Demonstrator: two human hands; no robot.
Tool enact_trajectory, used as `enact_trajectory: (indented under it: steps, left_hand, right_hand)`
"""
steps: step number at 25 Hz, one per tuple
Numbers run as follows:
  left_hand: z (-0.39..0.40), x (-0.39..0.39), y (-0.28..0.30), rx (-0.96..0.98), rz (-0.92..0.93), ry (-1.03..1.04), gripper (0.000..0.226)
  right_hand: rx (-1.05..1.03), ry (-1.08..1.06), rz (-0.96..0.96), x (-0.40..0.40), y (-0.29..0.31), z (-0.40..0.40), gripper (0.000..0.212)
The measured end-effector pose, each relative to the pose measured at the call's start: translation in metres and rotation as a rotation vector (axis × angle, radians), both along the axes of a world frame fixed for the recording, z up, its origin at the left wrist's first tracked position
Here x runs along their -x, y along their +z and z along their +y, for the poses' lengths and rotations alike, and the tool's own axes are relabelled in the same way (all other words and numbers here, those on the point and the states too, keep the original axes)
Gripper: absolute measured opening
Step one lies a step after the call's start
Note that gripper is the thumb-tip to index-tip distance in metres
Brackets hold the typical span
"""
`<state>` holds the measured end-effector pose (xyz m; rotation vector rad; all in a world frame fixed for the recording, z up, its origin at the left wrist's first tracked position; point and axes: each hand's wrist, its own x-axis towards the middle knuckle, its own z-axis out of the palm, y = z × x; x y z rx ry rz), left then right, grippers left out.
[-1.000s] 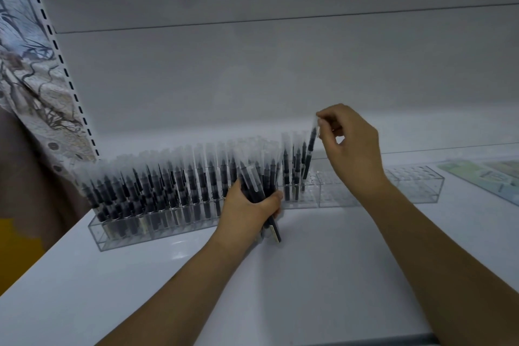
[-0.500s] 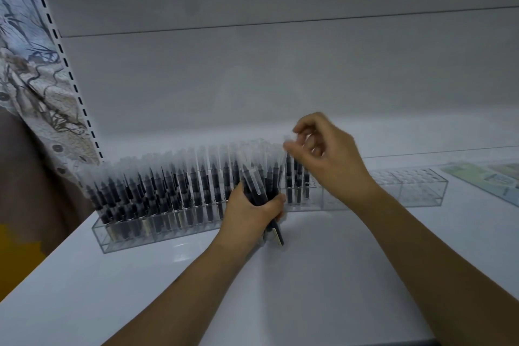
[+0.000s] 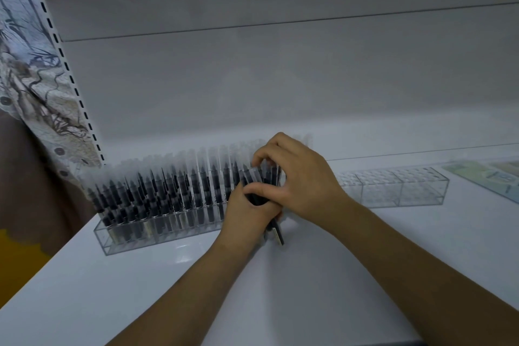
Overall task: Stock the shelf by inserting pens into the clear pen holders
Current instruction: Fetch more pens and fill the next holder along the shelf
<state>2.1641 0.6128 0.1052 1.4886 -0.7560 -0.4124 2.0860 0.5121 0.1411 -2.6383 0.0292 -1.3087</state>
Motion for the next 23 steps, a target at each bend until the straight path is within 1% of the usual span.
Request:
enact_trajectory:
  steps: [2,4,6,8,9,10,11,13,15,16,17,18,21,23]
  left_hand:
    - [0.000,0.000,0.000,0.005,-0.002,-0.012,0.011]
    - [0.000,0.000,0.000,-0.006,-0.014,-0.016,0.010]
    - [0.000,0.000,0.000,-0.013,-0.031,-0.024,0.008]
    - [0.000,0.001,0.000,0.000,-0.040,-0.041,0.010]
    - [0.001,0.002,0.000,0.003,-0.037,-0.045,0.015]
    - [0.001,0.002,-0.001,-0.001,-0.034,-0.044,0.019]
    - [0.001,0.001,-0.003,-0.022,-0.043,-0.043,0.023]
    - [-0.001,-0.003,-0.009,-0.073,-0.086,-0.053,0.032]
    - [-0.003,-0.004,-0.012,-0.100,-0.104,-0.060,0.041]
    - [-0.003,-0.004,-0.013,-0.099,-0.099,-0.058,0.041]
    - [-0.003,-0.003,-0.012,-0.092,-0.094,-0.056,0.039]
    - [-0.003,-0.001,-0.010,-0.086,-0.085,-0.051,0.035]
    - [0.000,0.005,-0.004,-0.064,-0.023,-0.049,0.027]
    - [0.000,0.006,-0.003,-0.058,-0.008,-0.048,0.025]
  right_hand:
    - [0.010,-0.005,0.020,0.003,0.003,0.001,0.030]
    - [0.054,-0.031,0.050,0.008,0.006,0.002,0.032]
    - [0.054,-0.035,0.077,0.011,0.006,0.003,0.033]
    - [-0.031,-0.002,0.055,0.013,0.006,0.001,0.021]
    - [-0.109,0.018,0.011,0.015,0.008,-0.001,0.014]
    - [-0.196,0.027,-0.063,0.017,0.010,-0.004,0.011]
    - [-0.282,0.021,-0.170,0.020,0.014,-0.007,0.013]
    - [-0.439,-0.020,-0.453,0.027,0.022,-0.015,0.013]
    - [-0.531,-0.094,-0.741,0.036,0.030,-0.026,0.009]
    - [-0.537,-0.149,-0.820,0.040,0.032,-0.033,0.008]
    - [-0.525,-0.201,-0.833,0.042,0.032,-0.039,0.007]
    - [-0.504,-0.237,-0.784,0.042,0.030,-0.045,0.007]
    - [-0.397,-0.286,-0.490,0.033,0.018,-0.055,0.016]
    - [-0.356,-0.281,-0.381,0.026,0.010,-0.056,0.019]
